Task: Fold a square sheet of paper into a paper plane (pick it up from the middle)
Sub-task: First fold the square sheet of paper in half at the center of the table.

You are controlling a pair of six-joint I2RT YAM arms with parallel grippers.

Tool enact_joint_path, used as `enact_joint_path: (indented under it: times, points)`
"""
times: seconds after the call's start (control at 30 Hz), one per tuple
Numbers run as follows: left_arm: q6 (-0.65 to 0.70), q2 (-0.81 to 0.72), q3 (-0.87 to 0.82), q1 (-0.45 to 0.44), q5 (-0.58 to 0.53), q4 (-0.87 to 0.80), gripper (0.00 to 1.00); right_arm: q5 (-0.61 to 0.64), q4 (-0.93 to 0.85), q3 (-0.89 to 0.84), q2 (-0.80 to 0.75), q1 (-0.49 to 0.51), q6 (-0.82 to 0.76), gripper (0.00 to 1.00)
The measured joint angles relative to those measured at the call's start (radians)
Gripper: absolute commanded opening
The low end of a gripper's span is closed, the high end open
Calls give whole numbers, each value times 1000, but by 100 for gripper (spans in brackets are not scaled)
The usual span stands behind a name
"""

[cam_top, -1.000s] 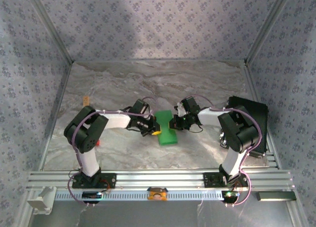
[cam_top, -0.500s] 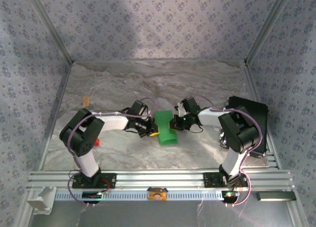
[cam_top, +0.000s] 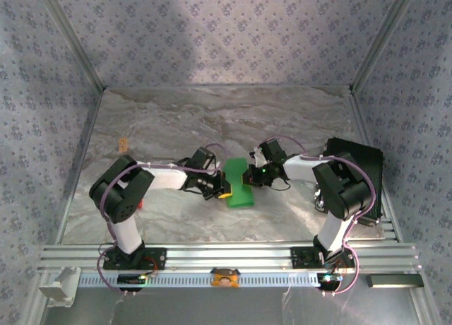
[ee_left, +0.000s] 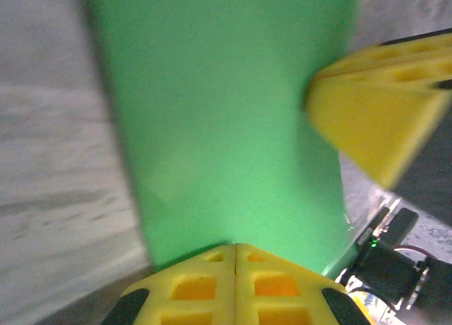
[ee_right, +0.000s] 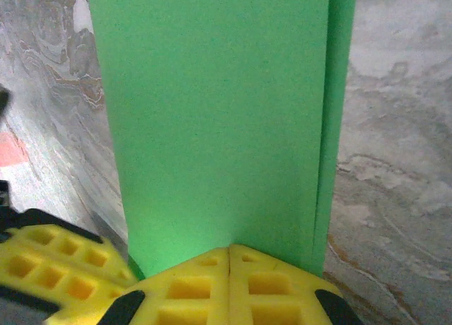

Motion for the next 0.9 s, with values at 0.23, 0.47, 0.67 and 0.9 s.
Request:
enact_joint_path:
  times: [0.23, 0.47, 0.67, 0.9]
  points:
    - [39, 0, -22, 1, 3, 16, 0, 4, 0, -1, -2, 2, 6, 0]
    - [57, -25, -22, -1, -8, -28, 1, 5, 1, -2, -3, 2, 6, 0]
    - [60, -67, -21, -2, -6, -60, 1, 8, 1, -2, -3, 3, 6, 0]
    - [44, -60, -19, -18, 16, -31, 1, 8, 0, -2, -4, 3, 6, 0]
